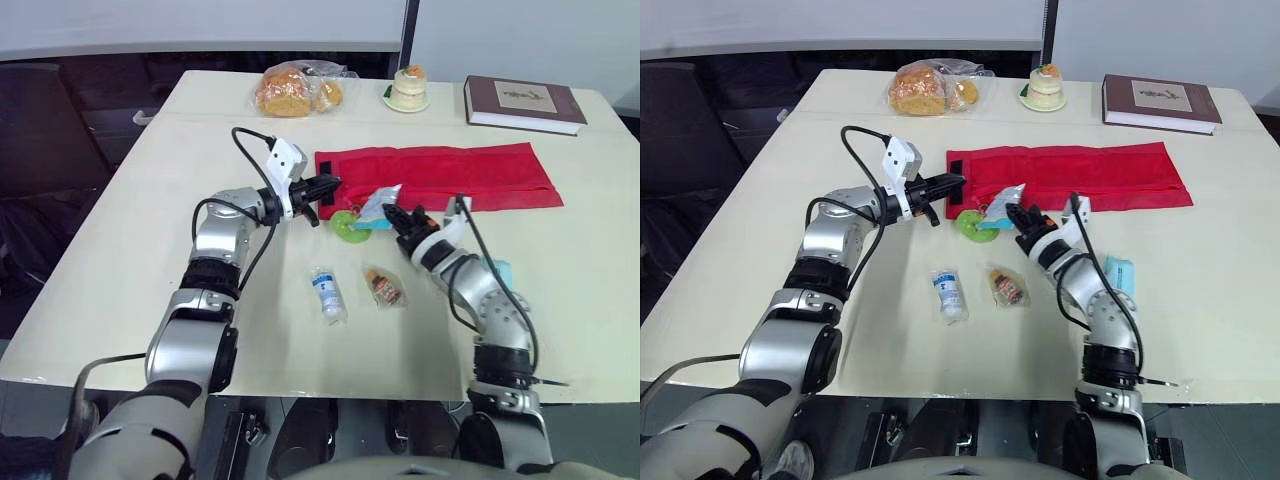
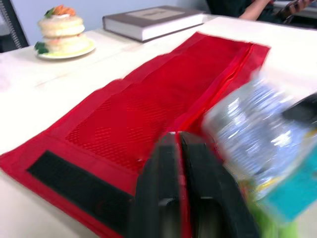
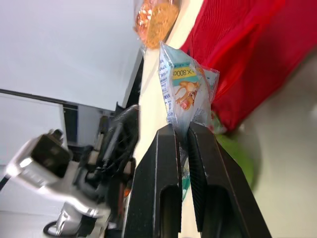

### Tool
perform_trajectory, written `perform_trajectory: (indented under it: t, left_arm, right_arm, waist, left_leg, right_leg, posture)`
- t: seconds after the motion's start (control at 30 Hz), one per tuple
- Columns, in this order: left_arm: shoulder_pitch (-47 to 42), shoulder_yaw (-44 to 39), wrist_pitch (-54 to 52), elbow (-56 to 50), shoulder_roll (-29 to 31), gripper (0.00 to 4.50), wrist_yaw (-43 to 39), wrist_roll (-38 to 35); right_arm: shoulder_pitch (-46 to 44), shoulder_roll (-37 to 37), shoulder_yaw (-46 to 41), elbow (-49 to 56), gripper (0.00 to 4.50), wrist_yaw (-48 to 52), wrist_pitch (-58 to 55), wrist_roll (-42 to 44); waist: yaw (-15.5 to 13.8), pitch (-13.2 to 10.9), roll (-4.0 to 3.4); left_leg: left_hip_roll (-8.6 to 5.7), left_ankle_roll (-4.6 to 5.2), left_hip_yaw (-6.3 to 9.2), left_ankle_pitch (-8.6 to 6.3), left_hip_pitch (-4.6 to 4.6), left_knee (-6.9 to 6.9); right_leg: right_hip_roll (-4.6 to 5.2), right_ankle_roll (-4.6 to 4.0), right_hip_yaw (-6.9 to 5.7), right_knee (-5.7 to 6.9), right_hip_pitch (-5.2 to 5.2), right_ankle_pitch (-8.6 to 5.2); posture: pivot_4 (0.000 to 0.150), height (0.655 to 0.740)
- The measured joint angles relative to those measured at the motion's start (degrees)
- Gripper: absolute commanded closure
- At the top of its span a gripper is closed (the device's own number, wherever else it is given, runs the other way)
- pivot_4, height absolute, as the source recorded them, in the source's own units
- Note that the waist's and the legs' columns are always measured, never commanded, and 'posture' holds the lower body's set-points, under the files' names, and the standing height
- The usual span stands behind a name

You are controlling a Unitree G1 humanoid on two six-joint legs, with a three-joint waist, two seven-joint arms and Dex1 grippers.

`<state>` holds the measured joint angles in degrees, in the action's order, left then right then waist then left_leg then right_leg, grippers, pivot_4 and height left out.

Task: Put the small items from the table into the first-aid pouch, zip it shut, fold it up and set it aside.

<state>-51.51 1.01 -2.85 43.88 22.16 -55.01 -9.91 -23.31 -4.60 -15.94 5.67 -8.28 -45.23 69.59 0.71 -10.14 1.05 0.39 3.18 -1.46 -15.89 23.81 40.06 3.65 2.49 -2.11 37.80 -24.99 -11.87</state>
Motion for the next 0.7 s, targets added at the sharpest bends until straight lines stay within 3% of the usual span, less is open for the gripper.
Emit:
perform_trajectory:
  t: [0.17,0.2,0.43,0.7]
  left_arm:
    - [-4.7,1.2,6.0,10.4,-1.9,0.24,1.3,3.7]
    - [-5.0,1.2,6.3,10.9,-2.0,0.1,1.4,3.8]
    - [-12.3,6.4,14.1,22.5,-6.3,0.1,5.4,12.2]
    - [-18.1,12.7,16.4,31.2,-9.1,0.1,22.0,24.4]
  right_arm:
    - [3.3,4.7,-2.1,8.1,4.5,-3.2,-1.0,4.5]
    - [3.5,4.8,-2.1,8.5,4.5,-3.4,-1.1,4.9]
    - [6.1,7.6,-1.9,14.0,4.5,-6.5,-0.7,8.1]
    - [6.5,7.6,-0.5,16.5,4.5,-8.9,2.7,8.9]
  waist:
    - [-0.1,0.0,0.01]
    - [-0.1,0.0,0.01]
    - [0.0,0.0,0.02]
    - [0.0,0.0,0.04]
  left_leg:
    - [0.01,0.0,0.05,0.0,0.03,0.0]
    - [0.01,0.0,0.04,0.0,0.03,0.0]
    - [-0.02,0.03,-0.01,-0.01,0.02,0.0]
    - [0.01,0.03,0.0,-0.02,0.04,0.0]
  right_leg:
    - [-0.01,0.0,-0.06,0.0,-0.01,0.0]
    - [-0.02,0.0,-0.06,-0.01,0.0,0.0]
    - [-0.01,0.02,0.0,-0.06,0.01,0.0]
    - [-0.01,0.03,-0.01,-0.07,0.01,-0.01]
  posture:
    - [0.15,0.7289]
    - [0.15,0.7289]
    - [0.15,0.7289]
    - [0.15,0.7289]
